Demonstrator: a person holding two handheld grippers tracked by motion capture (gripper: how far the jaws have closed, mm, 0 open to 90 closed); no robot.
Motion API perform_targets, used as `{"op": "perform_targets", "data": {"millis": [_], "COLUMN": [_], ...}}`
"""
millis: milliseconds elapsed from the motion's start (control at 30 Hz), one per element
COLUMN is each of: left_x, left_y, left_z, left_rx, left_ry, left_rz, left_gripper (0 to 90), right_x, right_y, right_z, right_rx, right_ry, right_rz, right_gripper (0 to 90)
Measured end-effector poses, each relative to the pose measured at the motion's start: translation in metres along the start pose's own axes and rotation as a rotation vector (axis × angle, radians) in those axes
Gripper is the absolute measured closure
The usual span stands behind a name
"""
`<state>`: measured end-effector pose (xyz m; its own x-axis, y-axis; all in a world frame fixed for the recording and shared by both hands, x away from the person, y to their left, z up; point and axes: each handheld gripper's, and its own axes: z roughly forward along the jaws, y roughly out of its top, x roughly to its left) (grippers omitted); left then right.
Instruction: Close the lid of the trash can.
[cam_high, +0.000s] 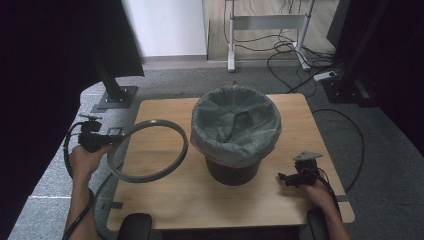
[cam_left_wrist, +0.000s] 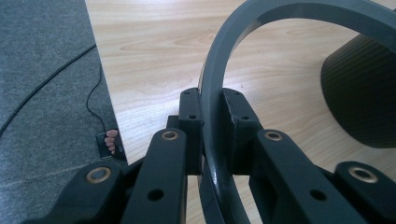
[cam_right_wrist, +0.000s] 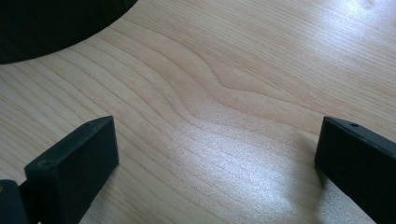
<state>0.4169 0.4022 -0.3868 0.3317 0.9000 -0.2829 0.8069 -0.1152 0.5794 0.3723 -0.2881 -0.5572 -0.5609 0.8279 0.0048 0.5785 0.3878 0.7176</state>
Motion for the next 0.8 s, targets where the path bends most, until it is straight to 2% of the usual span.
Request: {"op": "perform_targets", "data": {"millis": [333, 800], "left_x": [-0.007, -0.026], "left_y": [0.018, 0.047], "left_z": [-0.023, -0.053], "left_rx": [-0.018, -0.049], "left_ry": [-0.016, -0.046], "left_rz": [0.0, 0.018], "left_gripper": [79.2, 79.2], "right_x": [0.0, 0.0], "right_y": [0.0, 0.0], "right_z": [0.0, 0.0], "right_rx": [0.0, -0.001], "right_ry": [0.0, 0.0], "right_rz": [0.0, 0.001], "right_gripper": [0.0, 0.0]}}
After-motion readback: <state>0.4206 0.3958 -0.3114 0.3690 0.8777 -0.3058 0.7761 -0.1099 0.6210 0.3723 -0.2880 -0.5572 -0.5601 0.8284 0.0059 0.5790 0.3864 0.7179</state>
